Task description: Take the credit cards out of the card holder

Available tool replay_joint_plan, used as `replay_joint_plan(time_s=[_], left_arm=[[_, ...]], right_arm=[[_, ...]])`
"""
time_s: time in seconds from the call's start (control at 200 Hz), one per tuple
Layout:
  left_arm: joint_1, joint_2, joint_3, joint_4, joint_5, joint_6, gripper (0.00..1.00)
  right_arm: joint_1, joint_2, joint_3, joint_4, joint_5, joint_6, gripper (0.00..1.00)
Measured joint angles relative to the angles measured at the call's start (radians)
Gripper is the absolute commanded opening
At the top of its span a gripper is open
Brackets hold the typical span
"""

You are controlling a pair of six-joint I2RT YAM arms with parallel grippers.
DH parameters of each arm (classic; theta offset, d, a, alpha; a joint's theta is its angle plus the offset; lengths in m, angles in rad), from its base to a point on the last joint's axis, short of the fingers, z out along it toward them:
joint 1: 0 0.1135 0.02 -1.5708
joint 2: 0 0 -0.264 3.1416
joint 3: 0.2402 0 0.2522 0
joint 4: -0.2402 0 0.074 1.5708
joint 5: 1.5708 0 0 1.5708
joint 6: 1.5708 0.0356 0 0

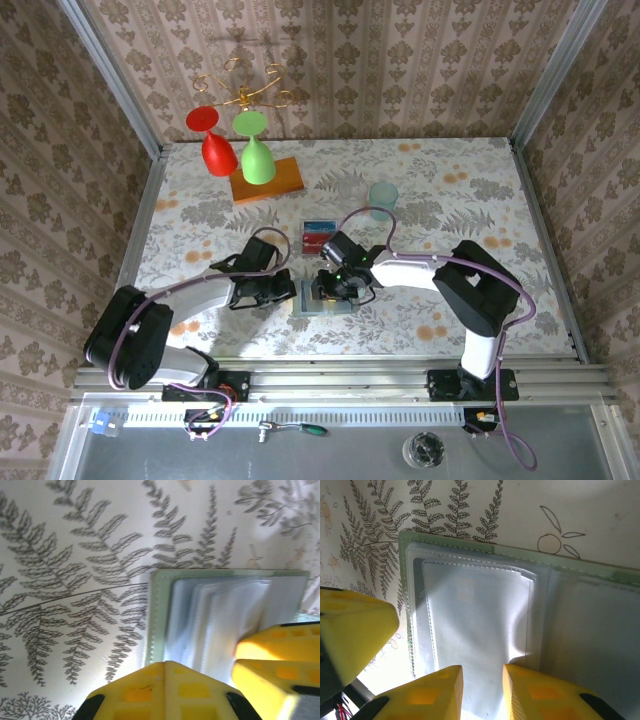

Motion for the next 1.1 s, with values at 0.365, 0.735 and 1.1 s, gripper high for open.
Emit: replay_joint_plan(time_s=[0.365,0.735,1.1], left_arm=[[-0.031,-0.009,0.014,0.048,0.022,-0.053,0.33],[-0.045,0.035,0.014,0.098,0.031,-0.071,0.35],[-0.045,0.081,0.013,0.157,0.035,-0.101,0.34]], right_arm=[[-0.030,-0.009,-0.068,0.118,-0.062,0.037,0.29],[-0.060,-0.018,-0.136,0.245,-0.132,0.090,0.29],[-0.077,-0.022,-0.173,0.311,-0.163,0.122,0.29]])
